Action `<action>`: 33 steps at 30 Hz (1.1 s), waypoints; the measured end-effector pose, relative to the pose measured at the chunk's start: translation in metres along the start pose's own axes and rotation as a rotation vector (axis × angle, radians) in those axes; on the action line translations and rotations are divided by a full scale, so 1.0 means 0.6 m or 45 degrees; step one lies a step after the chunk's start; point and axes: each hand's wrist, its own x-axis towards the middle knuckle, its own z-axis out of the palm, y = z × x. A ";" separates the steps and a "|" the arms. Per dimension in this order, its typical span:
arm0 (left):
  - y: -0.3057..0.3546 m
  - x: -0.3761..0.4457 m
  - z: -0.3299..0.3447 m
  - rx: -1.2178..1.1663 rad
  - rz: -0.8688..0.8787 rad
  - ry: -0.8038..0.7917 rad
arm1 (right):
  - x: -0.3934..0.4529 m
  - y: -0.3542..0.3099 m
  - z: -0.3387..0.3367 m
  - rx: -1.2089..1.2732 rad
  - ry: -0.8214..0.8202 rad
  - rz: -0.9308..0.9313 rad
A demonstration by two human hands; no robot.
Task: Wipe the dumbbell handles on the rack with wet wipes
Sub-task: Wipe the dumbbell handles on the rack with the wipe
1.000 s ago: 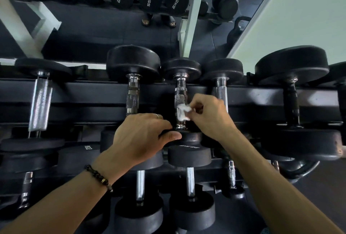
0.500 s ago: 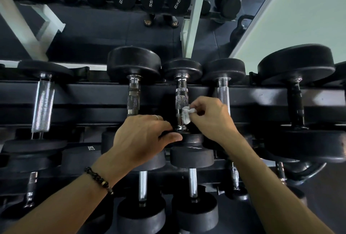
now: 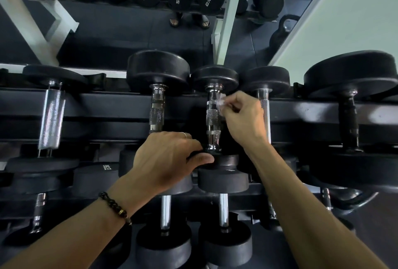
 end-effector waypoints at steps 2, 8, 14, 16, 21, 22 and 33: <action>-0.001 0.000 0.002 0.018 0.020 0.031 | -0.023 0.010 -0.015 -0.118 -0.135 -0.011; 0.000 0.000 0.003 0.010 -0.005 0.029 | 0.036 -0.008 0.000 -0.003 -0.015 -0.024; -0.003 0.000 0.006 0.026 0.027 0.094 | -0.002 0.033 -0.017 -0.052 -0.306 0.154; 0.000 0.000 0.004 0.031 0.021 0.092 | 0.033 0.014 -0.004 0.234 -0.141 0.240; 0.001 0.000 0.000 0.015 0.006 0.021 | 0.014 0.018 -0.008 0.194 -0.207 0.398; 0.001 0.000 -0.001 0.012 -0.002 0.011 | -0.003 0.024 -0.019 0.117 -0.365 0.433; 0.002 0.000 -0.001 0.018 -0.020 -0.025 | 0.002 0.039 -0.020 -0.017 -0.693 0.437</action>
